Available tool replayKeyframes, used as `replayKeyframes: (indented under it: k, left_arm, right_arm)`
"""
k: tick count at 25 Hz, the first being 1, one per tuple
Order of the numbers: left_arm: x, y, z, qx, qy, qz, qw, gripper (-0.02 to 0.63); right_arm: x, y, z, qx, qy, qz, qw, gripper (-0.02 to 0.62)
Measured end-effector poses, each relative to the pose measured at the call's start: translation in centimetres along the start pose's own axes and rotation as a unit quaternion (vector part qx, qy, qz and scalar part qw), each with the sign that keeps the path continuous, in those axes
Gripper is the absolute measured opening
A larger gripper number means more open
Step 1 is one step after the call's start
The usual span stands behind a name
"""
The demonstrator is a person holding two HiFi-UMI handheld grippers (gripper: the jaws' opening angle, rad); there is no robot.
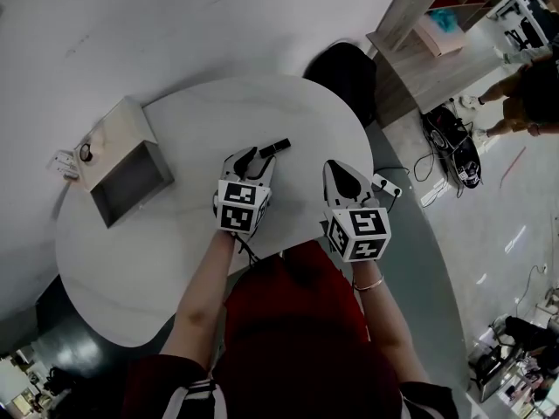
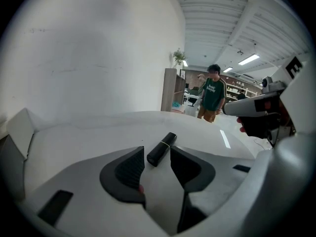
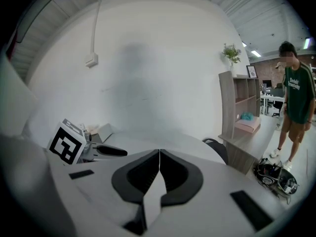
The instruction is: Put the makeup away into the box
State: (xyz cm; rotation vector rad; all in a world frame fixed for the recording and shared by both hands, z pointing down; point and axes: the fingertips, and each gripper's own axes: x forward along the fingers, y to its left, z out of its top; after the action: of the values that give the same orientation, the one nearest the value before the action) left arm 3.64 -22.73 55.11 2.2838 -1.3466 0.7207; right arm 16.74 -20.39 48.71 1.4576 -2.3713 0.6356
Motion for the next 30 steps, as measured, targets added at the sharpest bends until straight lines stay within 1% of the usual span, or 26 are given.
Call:
replayKeyframes:
  k: [7, 14, 21, 27, 30]
  left_arm:
    - [0.8, -0.2, -0.1, 0.045, 0.028, -0.004, 0.9986, 0.161]
    - [1.9, -0.1, -0.1, 0.063, 0.05, -0.028, 0.9964, 0.161]
    - [2.3, -0.7, -0.4, 0.106, 0.085, -0.039, 0.99, 0.153]
    - [2.5, -1.0, -0.5, 0.116, 0.094, -0.044, 0.9878, 0.12]
    - [2.5, -1.2, -0.6, 0.118, 0.095, -0.044, 0.9875, 0.117]
  right_arm:
    - [0.8, -0.2, -0.4, 0.006, 0.007, 0.003, 1.0, 0.015]
    - [1.2, -0.4, -0.7, 0.013, 0.012, 0.003, 1.0, 0.015]
    - [1.3, -0.9, -1.1, 0.018, 0.016, 0.002, 1.0, 0.015]
    - [1.2, -0.9, -1.1, 0.019, 0.016, 0.004, 1.0, 0.015]
    - [1.0, -1.0, -1.1, 0.018, 0.015, 0.005, 1.0, 0.015]
